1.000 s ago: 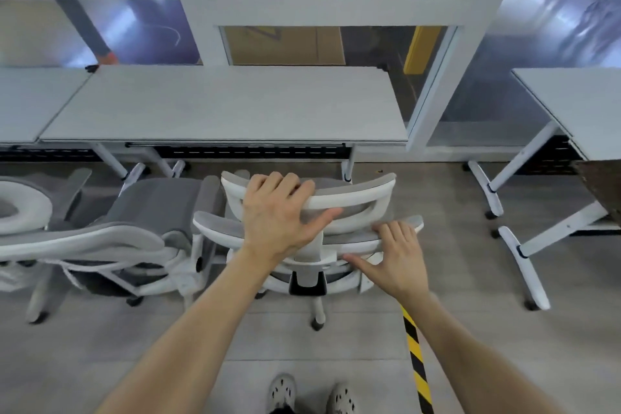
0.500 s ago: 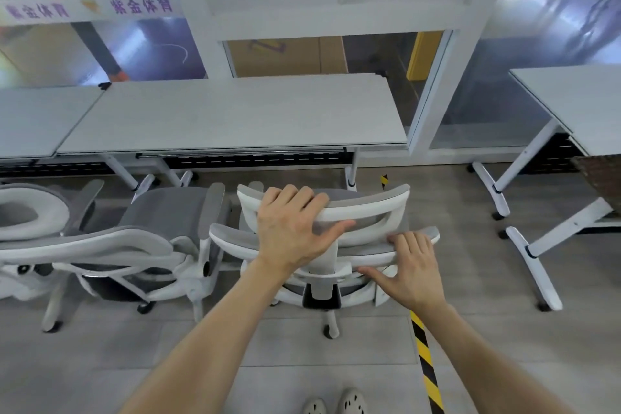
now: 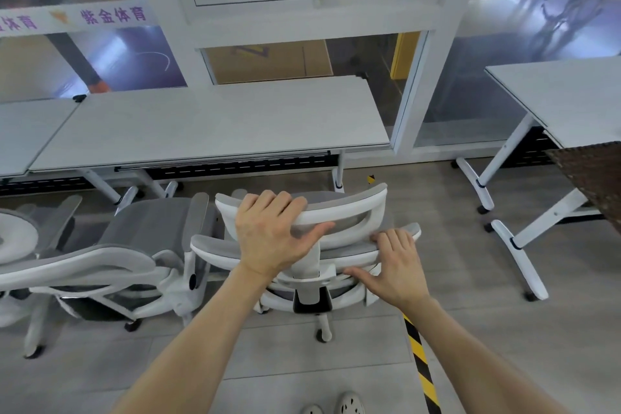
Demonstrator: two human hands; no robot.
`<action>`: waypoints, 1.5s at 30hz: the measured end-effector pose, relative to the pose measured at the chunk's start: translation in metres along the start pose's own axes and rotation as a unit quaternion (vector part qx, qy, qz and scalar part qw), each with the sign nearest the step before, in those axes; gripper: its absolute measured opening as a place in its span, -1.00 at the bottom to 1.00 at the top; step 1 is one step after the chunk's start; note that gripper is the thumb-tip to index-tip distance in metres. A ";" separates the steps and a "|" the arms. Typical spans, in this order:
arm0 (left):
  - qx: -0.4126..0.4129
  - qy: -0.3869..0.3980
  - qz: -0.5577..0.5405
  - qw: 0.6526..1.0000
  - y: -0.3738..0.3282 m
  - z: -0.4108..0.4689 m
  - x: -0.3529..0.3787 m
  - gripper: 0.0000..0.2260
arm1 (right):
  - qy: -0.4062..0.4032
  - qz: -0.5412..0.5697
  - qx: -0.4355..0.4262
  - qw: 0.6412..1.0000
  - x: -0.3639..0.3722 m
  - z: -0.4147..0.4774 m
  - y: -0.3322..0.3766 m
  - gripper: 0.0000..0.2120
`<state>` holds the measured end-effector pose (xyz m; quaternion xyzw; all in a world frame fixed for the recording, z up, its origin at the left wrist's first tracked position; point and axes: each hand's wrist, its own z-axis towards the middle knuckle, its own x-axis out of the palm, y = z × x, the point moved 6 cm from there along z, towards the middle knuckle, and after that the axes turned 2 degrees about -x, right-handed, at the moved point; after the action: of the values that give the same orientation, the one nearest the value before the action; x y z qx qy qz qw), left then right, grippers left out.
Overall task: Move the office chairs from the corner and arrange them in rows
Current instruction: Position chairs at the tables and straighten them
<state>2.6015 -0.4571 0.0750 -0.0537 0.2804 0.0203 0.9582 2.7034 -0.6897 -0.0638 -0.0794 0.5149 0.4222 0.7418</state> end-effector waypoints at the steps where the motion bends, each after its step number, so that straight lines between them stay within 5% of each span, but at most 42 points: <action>1: -0.002 -0.001 0.002 1.000 0.000 0.001 0.002 -0.50 | 0.001 -0.001 0.000 1.000 0.000 0.002 -0.002 -0.22; 20: -0.016 0.025 0.013 0.999 0.001 0.007 0.014 -0.51 | 0.005 0.019 -0.003 1.000 0.001 0.019 -0.008 -0.21; 23: -0.015 0.048 -0.003 0.999 -0.003 0.008 0.009 -0.52 | -0.048 0.036 -0.006 0.998 -0.013 0.012 -0.001 -0.32; 27: -0.028 0.090 -0.071 0.993 0.009 0.005 -0.011 -0.55 | -0.167 0.032 -0.089 0.981 -0.044 0.002 0.063 -0.66; 33: -0.114 0.067 -0.015 0.991 0.104 -0.015 -0.061 -0.72 | -0.048 0.113 -0.255 0.959 -0.015 0.029 0.206 -0.84; 37: -0.176 0.200 0.108 0.958 0.208 -0.055 -0.071 -0.67 | 0.003 0.087 -0.254 0.963 0.027 0.062 0.266 -0.80; 45: -0.141 0.529 0.253 0.798 0.385 -0.144 -0.069 -0.53 | 0.196 -0.063 -0.095 0.974 0.121 0.124 0.315 -0.59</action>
<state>2.4394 -0.0915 -0.0439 -0.1182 0.7412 0.2699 0.6032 2.5805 -0.3563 -0.0079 -0.2629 0.6019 0.3975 0.6408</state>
